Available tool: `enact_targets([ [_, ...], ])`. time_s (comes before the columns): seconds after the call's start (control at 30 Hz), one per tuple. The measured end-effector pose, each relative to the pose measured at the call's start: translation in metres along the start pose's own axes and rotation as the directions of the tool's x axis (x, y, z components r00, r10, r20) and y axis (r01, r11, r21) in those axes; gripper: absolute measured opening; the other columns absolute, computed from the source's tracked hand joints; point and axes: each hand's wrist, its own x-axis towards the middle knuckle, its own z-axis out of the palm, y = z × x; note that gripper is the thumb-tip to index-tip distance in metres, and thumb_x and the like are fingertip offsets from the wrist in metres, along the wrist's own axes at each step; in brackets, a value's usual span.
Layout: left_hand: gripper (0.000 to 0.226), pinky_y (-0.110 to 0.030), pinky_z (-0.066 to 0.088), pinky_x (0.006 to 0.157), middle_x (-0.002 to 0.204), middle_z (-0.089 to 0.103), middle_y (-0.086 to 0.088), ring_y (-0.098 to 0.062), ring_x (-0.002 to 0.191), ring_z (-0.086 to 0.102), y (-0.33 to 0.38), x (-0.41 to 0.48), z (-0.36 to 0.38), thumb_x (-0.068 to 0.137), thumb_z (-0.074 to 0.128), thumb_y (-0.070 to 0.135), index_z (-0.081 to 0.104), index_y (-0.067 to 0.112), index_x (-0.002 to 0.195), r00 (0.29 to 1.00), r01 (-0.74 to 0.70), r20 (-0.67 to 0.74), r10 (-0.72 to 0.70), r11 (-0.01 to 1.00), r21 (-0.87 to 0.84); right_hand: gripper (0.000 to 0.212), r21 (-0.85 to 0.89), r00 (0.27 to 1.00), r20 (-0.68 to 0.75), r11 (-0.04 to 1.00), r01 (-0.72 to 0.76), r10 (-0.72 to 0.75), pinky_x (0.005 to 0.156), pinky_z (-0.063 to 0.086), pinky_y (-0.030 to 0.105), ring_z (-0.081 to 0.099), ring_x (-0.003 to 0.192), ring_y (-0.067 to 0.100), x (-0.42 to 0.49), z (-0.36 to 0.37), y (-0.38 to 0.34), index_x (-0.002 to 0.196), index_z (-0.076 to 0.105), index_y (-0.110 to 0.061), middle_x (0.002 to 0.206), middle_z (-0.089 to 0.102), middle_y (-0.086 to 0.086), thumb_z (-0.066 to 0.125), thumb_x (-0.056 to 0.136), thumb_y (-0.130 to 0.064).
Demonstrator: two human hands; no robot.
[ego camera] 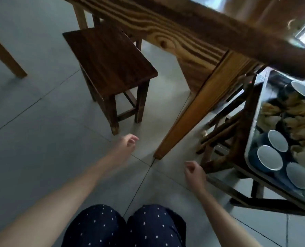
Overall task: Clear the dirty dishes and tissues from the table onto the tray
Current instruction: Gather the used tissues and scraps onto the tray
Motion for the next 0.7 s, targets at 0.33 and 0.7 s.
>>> enact_targets([
  [0.33,0.028,-0.024,0.047,0.071,0.113,0.059,-0.008,-0.019,0.095,0.057,-0.049,0.053,0.058,0.095,0.048,0.005,0.056,0.008,0.122,0.991,-0.134,-0.012,0.136,0.986,0.103,0.026,-0.024,0.995,-0.095,0.999,0.039,-0.041,0.094,0.048,0.036,0.059,0.106,0.023,0.081,0.063,0.081,0.115,0.062,-0.006,0.114,0.063,0.013,0.053,0.091,-0.005],
  [0.7,0.021,-0.012,0.039,0.063,0.1,0.056,0.015,0.006,0.084,0.052,-0.041,0.058,0.132,0.095,0.053,0.021,0.055,0.031,0.113,0.939,-0.32,0.184,0.292,0.935,0.151,0.03,-0.037,0.979,-0.156,0.992,0.124,-0.128,0.095,0.043,0.029,0.057,0.11,0.023,0.105,0.079,0.106,0.118,0.061,-0.007,0.117,0.061,0.013,0.055,0.089,-0.005],
])
